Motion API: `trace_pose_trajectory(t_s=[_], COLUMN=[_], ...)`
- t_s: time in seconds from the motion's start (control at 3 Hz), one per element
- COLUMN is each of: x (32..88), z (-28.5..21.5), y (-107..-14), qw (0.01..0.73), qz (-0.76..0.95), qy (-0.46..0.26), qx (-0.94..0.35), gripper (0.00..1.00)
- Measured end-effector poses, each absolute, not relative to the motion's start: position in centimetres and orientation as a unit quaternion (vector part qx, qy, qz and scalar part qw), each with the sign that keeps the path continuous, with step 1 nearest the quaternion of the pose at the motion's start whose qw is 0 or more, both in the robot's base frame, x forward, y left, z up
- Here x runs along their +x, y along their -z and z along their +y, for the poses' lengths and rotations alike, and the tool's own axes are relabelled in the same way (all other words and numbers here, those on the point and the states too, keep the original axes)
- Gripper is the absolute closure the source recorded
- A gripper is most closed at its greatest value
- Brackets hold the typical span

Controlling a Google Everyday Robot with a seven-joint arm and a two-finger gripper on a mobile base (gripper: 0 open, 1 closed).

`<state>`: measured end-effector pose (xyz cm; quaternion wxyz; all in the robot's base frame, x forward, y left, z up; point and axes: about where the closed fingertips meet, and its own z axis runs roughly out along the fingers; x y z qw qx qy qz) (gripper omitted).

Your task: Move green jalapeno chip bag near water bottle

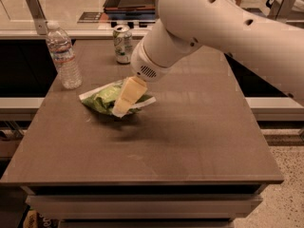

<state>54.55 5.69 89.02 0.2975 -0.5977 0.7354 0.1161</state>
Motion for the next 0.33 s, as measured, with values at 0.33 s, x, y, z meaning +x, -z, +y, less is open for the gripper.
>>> trace_pose_trajectory(t_s=[0.33], x=[54.54], z=[5.69], y=[-89.02], qw=[0.297], qz=[0.735], qy=[-0.116], qx=[-0.598], gripper=[0.00])
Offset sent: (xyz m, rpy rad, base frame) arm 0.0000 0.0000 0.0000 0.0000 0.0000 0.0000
